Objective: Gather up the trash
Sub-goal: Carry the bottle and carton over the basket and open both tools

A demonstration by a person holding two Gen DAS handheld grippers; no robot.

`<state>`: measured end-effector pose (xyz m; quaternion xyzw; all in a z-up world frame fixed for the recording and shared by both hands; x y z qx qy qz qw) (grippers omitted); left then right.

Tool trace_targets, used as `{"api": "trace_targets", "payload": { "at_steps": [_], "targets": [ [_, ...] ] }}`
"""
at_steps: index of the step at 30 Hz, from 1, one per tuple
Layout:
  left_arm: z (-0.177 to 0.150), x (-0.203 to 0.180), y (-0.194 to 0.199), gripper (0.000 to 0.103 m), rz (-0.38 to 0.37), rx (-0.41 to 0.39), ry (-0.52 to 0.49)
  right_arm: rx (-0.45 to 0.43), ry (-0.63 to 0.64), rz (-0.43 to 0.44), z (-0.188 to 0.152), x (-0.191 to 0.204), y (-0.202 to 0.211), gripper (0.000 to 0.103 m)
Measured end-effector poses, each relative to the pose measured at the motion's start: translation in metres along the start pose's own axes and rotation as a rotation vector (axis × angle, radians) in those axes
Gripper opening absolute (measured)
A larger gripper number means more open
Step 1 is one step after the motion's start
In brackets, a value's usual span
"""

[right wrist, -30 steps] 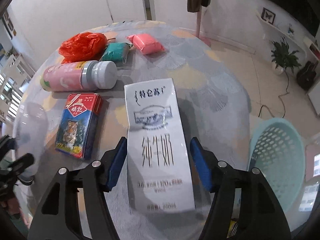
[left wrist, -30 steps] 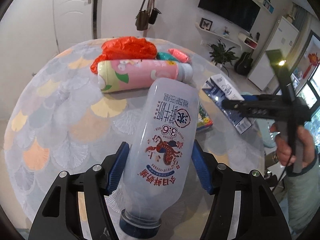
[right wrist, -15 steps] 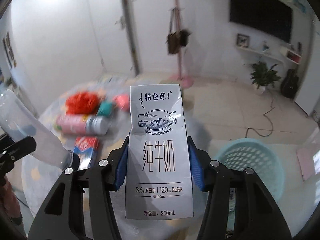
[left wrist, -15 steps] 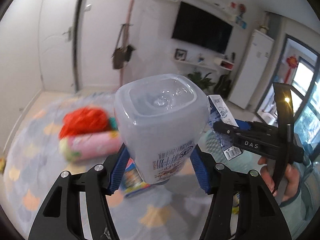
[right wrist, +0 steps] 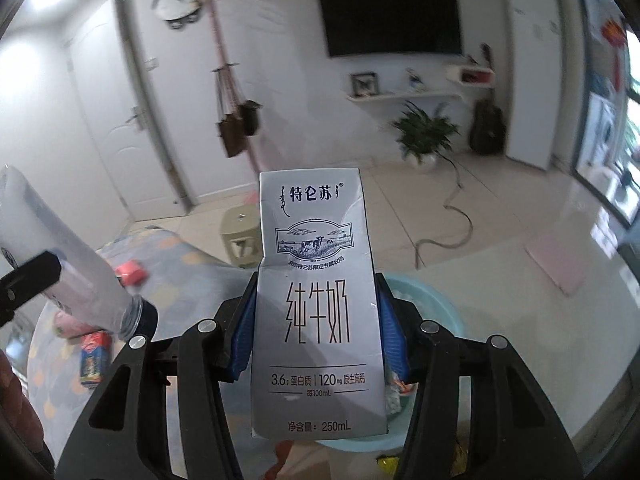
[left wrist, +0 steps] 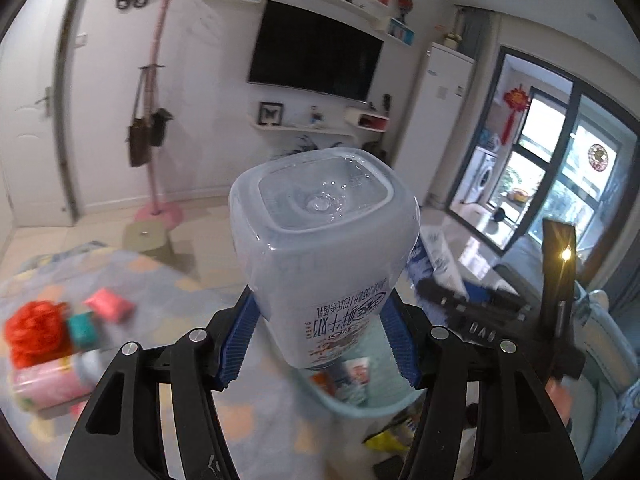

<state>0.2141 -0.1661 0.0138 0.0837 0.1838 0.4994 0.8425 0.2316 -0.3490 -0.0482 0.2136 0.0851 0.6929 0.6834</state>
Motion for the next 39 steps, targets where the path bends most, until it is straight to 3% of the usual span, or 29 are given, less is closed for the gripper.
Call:
{"api": "trace_targets", "payload": {
  "at_steps": [10,19,23,30,39],
  "targets": [
    [-0.074,-0.016,-0.090,0.058,-0.061,0.173,0.116,0.133,-0.131,-0.107,-0.054,-0.061,-0.035,0.050],
    [-0.114,-0.009,-0.118,0.061,-0.037,0.268,0.149,0.241,-0.172,-0.130,-0.091,-0.068,-0.062,0.051],
    [-0.109,-0.006,-0.108,0.070,-0.039,0.248,0.127,0.256,-0.171,-0.131,-0.095,-0.068,-0.065,0.051],
    [-0.103,0.000,-0.085,0.071,-0.039,0.211,0.125,0.243,-0.164,-0.121,-0.090,-0.063,-0.059,0.054],
    [-0.086,0.025,-0.040,0.071,-0.013,0.130,0.145,0.170,-0.099,-0.008,-0.071,-0.011,-0.037,0.054]
  ]
}}
Point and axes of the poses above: each gripper's, at about its wrist camera, not at the fingertips, and y roughly against the way its jaws point, x to its left, z to its top, the point moved 4 cm from there along -y, roughly the way its jaws point, and after that the axes turned 14 degrees about -x, right-handed, at the moved point
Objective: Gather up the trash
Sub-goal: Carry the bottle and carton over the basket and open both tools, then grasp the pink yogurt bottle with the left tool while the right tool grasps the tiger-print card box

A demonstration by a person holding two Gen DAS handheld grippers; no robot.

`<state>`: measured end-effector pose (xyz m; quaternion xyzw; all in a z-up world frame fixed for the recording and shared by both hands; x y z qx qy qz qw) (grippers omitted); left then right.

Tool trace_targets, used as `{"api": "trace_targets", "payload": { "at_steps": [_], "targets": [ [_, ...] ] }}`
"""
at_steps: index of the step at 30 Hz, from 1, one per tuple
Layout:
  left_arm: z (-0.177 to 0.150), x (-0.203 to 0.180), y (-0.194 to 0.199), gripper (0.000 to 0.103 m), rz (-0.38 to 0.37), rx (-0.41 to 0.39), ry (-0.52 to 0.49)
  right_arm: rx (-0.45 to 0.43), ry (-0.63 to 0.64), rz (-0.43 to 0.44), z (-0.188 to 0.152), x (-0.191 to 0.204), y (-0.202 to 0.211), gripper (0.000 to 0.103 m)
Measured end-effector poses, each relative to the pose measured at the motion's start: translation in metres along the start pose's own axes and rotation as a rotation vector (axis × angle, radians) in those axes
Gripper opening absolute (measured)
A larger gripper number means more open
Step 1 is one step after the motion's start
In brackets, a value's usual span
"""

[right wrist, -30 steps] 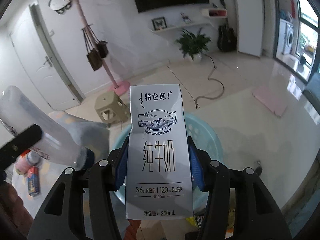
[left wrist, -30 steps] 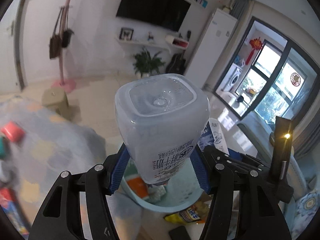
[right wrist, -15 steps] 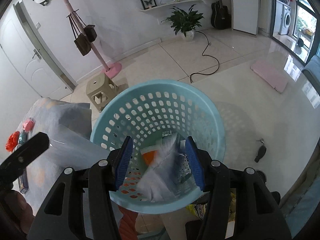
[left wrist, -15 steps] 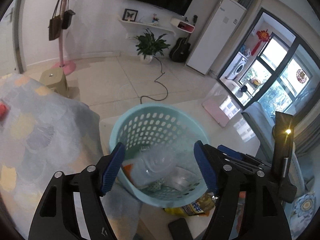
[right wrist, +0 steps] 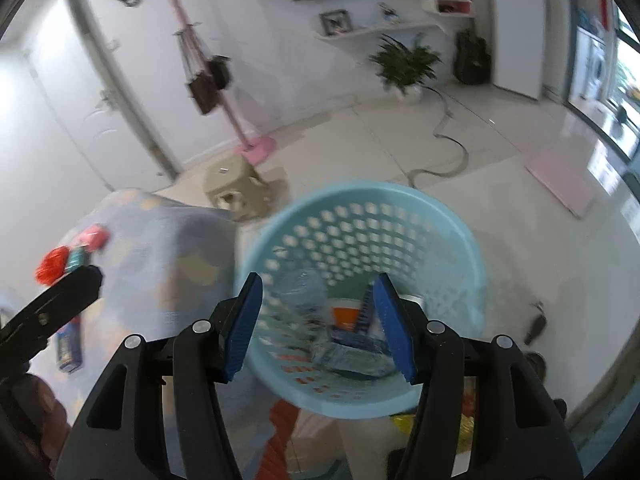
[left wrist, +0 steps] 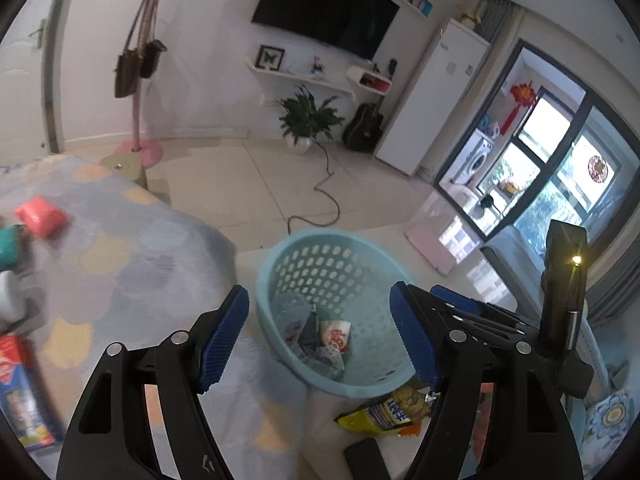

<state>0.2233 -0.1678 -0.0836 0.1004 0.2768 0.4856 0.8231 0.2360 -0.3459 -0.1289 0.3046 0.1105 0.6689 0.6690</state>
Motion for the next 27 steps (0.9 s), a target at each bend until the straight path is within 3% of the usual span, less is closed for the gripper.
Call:
{"api": "trace_targets", "payload": {
  "at_steps": [5,11,22,23,24,26,27],
  "targets": [
    [0.016,0.026,0.051,0.071,0.038,-0.088,0.029,-0.073,0.100,0.119,0.006,0.061,0.021,0.054],
    [0.027,0.077,0.116,0.071,0.146,-0.184,0.073,-0.098,0.219,0.252,-0.009,0.145,0.026,0.053],
    [0.020,0.208,0.215,0.072,0.398,-0.260,0.251,0.068,0.350,0.463,-0.086,0.280,0.015,0.053],
    [0.017,0.219,0.221,0.072,0.413,-0.259,0.268,0.089,0.363,0.467,-0.094,0.292,0.012,0.061],
    [0.016,0.229,0.225,0.072,0.426,-0.259,0.283,0.102,0.369,0.467,-0.099,0.299,0.010,0.076],
    [0.010,0.250,0.233,0.071,0.447,-0.249,0.314,0.105,0.360,0.454,-0.107,0.313,0.005,0.091],
    [0.011,0.257,0.235,0.072,0.448,-0.244,0.322,0.101,0.360,0.446,-0.110,0.319,0.002,0.091]
  ]
}}
Point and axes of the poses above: each gripper's, at about its wrist camera, not at the fingertips, and y roughly against the way its jaws point, x to its left, z to its top, the point moved 4 cm from there along -y, roughly the way its jaws point, and after that the axes turned 14 degrees about -x, right-handed, at the moved point
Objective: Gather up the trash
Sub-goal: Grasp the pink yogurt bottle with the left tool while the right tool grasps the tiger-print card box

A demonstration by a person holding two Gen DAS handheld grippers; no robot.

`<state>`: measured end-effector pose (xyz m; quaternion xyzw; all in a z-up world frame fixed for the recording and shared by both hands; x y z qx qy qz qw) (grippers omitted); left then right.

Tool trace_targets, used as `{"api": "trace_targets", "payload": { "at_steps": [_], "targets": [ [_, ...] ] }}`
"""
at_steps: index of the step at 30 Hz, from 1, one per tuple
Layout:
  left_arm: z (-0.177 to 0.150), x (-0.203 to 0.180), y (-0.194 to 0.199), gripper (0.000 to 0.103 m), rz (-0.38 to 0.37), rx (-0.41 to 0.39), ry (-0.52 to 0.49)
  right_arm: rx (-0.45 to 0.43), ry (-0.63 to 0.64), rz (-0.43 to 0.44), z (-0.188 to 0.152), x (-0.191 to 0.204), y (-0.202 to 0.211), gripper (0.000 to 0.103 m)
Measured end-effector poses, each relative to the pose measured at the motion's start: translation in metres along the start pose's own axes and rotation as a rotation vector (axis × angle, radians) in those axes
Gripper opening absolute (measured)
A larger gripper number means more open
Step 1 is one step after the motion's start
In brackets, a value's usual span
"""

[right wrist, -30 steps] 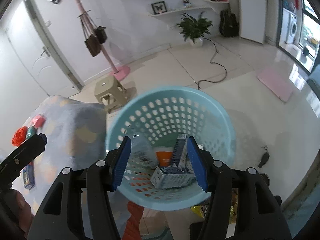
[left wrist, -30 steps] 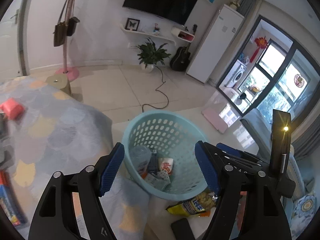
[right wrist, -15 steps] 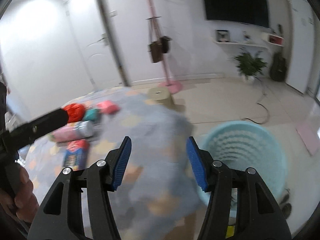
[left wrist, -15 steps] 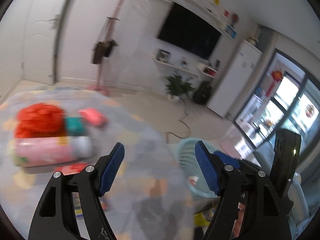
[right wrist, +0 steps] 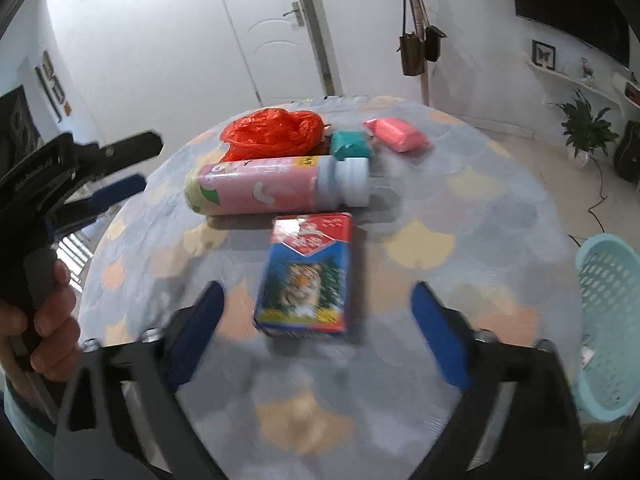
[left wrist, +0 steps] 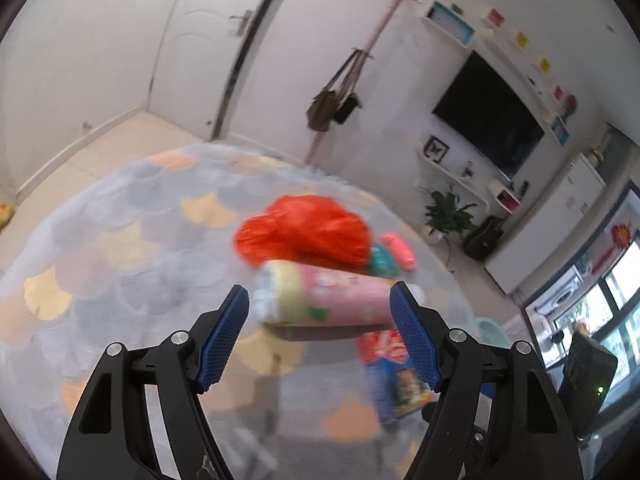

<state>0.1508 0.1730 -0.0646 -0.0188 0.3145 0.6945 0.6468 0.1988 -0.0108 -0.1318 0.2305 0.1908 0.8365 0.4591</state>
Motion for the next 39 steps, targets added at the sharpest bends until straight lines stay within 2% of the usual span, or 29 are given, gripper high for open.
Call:
{"api": "trace_targets", "payload": {
  "at_steps": [4,5,8,9,11,14,19,22,28,34,37,39],
  "targets": [
    [-0.002,0.015,-0.010,0.071,-0.004,0.036,0.016,0.034,0.086,-0.087,-0.005,0.015,-0.028,0.090],
    [-0.002,0.016,-0.014,0.072,-0.004,0.046,0.014,0.050,0.099,-0.102,-0.008,0.016,-0.035,0.087],
    [-0.004,0.016,-0.027,0.071,-0.007,0.075,-0.001,0.095,0.112,-0.111,-0.014,0.018,-0.045,0.059],
    [-0.008,0.014,-0.030,0.071,-0.011,0.084,-0.006,0.083,0.133,-0.124,-0.014,0.018,-0.042,0.058],
    [-0.011,0.011,-0.037,0.071,-0.017,0.106,-0.019,0.086,0.130,-0.121,-0.015,0.014,-0.039,0.057],
    [-0.019,0.005,-0.043,0.071,-0.039,0.131,-0.040,0.089,0.056,-0.128,-0.016,-0.011,-0.026,0.057],
    [-0.032,-0.007,-0.039,0.072,-0.085,0.148,-0.078,0.075,-0.015,-0.200,-0.017,-0.063,-0.008,0.057],
    [-0.044,-0.018,-0.030,0.072,-0.141,0.180,-0.090,0.066,-0.029,-0.237,-0.015,-0.084,-0.003,0.057],
    [-0.078,-0.048,-0.002,0.072,-0.295,0.255,-0.115,0.038,-0.024,-0.233,-0.019,-0.088,-0.001,0.057],
    [-0.099,-0.083,0.012,0.072,-0.442,0.322,-0.156,0.030,-0.039,-0.216,-0.019,-0.089,0.000,0.057],
    [-0.104,-0.091,0.018,0.072,-0.461,0.327,-0.190,0.028,-0.042,-0.208,-0.016,-0.090,-0.003,0.057],
    [-0.103,-0.091,0.022,0.072,-0.469,0.324,-0.178,0.027,-0.048,-0.203,-0.015,-0.091,-0.003,0.057]
  ]
}}
Point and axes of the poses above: each gripper's, at about its wrist camera, not at the fingertips, and y roughly against the way its jaws point, x to its left, z to its top, the point moved 4 cm from there along -y, roughly the way its jaws point, and after that the axes turned 14 degrees about -x, right-handed, at the moved point
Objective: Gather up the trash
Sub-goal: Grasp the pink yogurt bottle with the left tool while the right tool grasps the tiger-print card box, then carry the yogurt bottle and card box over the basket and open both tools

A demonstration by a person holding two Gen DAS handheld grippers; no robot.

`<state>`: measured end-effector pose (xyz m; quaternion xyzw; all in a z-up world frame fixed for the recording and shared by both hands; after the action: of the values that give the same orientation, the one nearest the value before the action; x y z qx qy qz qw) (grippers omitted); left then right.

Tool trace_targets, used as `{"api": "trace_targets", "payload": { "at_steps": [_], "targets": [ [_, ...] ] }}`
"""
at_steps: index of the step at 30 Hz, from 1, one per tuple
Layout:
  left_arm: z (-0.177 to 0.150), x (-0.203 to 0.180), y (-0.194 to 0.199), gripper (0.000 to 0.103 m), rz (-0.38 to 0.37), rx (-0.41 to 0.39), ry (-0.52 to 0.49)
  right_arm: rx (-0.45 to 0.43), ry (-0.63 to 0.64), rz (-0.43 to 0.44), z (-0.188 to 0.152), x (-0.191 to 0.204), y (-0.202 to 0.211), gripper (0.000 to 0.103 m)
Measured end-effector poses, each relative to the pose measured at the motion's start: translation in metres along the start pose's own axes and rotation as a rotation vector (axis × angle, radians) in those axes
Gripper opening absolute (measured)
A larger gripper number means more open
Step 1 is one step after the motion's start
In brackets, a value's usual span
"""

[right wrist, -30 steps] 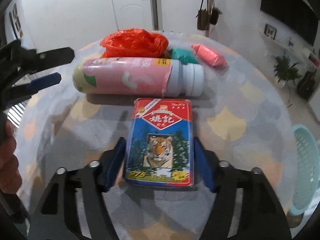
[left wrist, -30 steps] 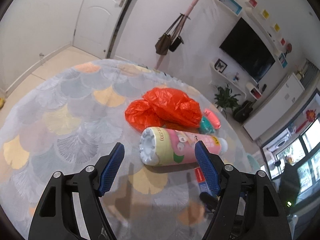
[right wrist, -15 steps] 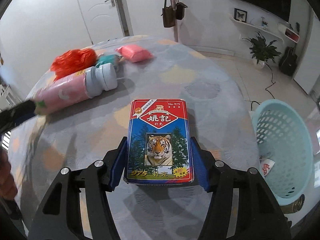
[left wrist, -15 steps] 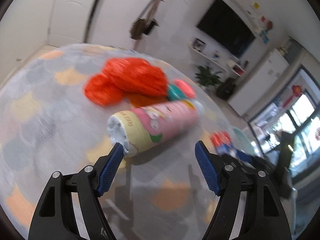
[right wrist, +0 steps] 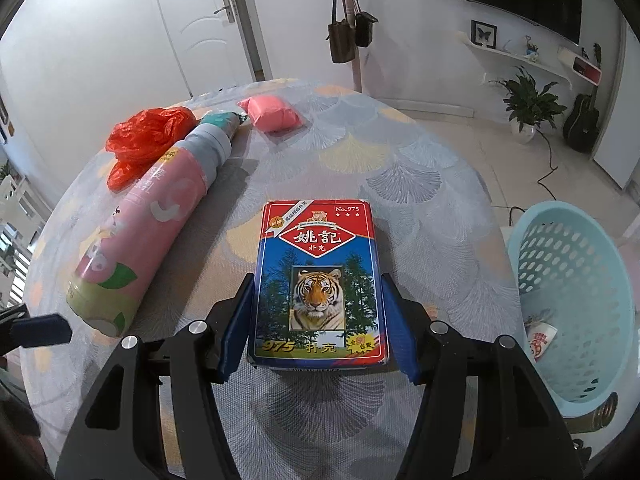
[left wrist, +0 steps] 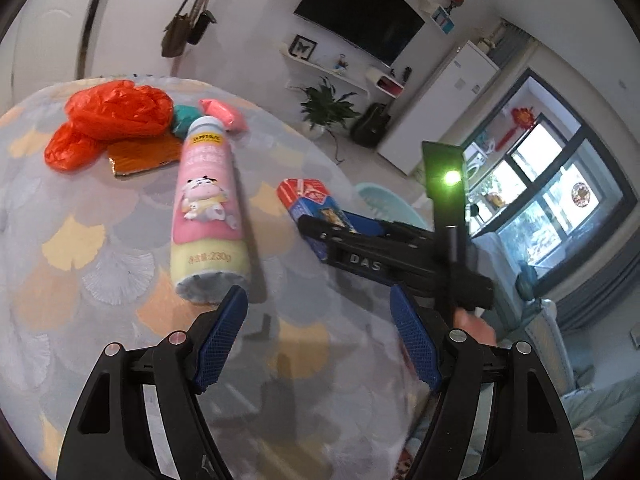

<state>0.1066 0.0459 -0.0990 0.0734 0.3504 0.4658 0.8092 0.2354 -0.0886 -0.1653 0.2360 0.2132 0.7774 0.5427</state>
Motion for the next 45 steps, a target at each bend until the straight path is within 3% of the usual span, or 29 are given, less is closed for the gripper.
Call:
{"api": "trace_targets", "payload": {
  "at_steps": [5,10,18,20,23,24,28,31,34,37,45],
  "targets": [
    [0.028,0.013,0.008,0.073,0.108,-0.098,0.006,-0.001,0.000,-0.002,0.001,0.000,-0.002,0.057],
    [0.043,0.032,-0.036,0.073,0.331,-0.019,-0.035,0.003,-0.009,0.013,0.001,0.001,-0.002,0.058],
    [0.048,0.047,-0.097,0.073,0.465,0.099,-0.093,0.011,0.002,0.046,0.001,0.004,-0.005,0.068],
    [0.046,0.049,-0.103,0.069,0.501,0.115,-0.113,0.013,0.013,0.039,0.001,0.005,-0.005,0.068],
    [0.041,0.051,-0.106,0.048,0.531,0.135,-0.125,0.017,0.033,0.017,0.001,0.009,-0.007,0.068],
    [0.041,0.051,-0.105,0.047,0.543,0.128,-0.139,0.018,0.035,0.012,0.001,0.010,-0.007,0.068],
    [0.037,0.047,-0.095,0.047,0.539,0.107,-0.137,0.021,0.050,-0.008,0.000,0.013,-0.009,0.068],
    [0.037,0.041,-0.082,0.047,0.513,0.062,-0.128,0.018,0.069,-0.054,0.001,0.014,-0.010,0.057],
    [0.040,0.029,-0.070,0.047,0.492,0.023,-0.123,0.007,0.044,-0.030,0.000,0.011,-0.006,0.056],
    [0.043,0.016,-0.061,0.047,0.447,0.006,-0.109,-0.034,-0.008,0.015,0.003,0.004,0.007,0.056],
    [0.070,-0.048,-0.042,0.047,0.340,-0.131,-0.172,-0.143,-0.099,0.006,0.032,-0.036,0.061,0.056]
  ]
}}
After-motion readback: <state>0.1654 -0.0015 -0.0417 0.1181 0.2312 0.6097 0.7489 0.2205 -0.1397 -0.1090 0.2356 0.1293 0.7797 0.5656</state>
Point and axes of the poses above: each gripper's, at about its wrist camera, not at the fingertips, and y roughly against the way its jaws point, x to its left, z to its top, the point moved 4 cm from there along -y, roughly the way its jaws point, and after that the axes turned 14 degrees about -x, right-handed, at the moved point
